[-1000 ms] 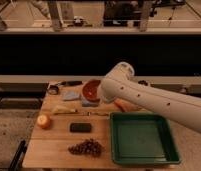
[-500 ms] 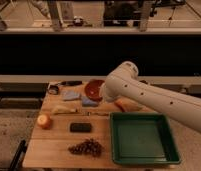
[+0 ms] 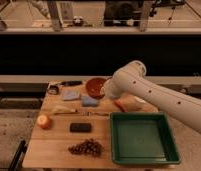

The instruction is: Stack bowls on top of each other

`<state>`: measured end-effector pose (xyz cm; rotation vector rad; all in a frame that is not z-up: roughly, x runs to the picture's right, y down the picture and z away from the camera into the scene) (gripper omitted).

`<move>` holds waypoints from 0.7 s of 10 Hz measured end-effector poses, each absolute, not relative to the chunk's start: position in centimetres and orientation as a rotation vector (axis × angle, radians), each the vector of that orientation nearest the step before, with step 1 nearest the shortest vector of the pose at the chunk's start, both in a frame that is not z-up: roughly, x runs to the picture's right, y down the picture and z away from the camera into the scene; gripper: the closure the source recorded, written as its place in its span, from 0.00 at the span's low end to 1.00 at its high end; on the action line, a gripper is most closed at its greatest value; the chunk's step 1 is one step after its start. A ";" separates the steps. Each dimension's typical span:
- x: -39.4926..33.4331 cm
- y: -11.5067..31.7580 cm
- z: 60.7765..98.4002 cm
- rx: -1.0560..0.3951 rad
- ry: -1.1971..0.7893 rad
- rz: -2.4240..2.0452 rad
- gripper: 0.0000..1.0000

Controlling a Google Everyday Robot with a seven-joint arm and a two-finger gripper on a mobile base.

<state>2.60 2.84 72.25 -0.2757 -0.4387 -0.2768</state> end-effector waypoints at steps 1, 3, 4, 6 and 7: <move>2.5 2.6 72.2 -0.276 -0.470 -0.266 1.00; 2.7 1.8 72.5 -0.271 -0.515 -0.239 1.00; 2.6 1.4 72.8 -0.268 -0.540 -0.224 1.00; 3.7 0.6 73.5 -0.261 -0.565 -0.193 1.00; 4.3 0.1 73.9 -0.255 -0.568 -0.184 1.00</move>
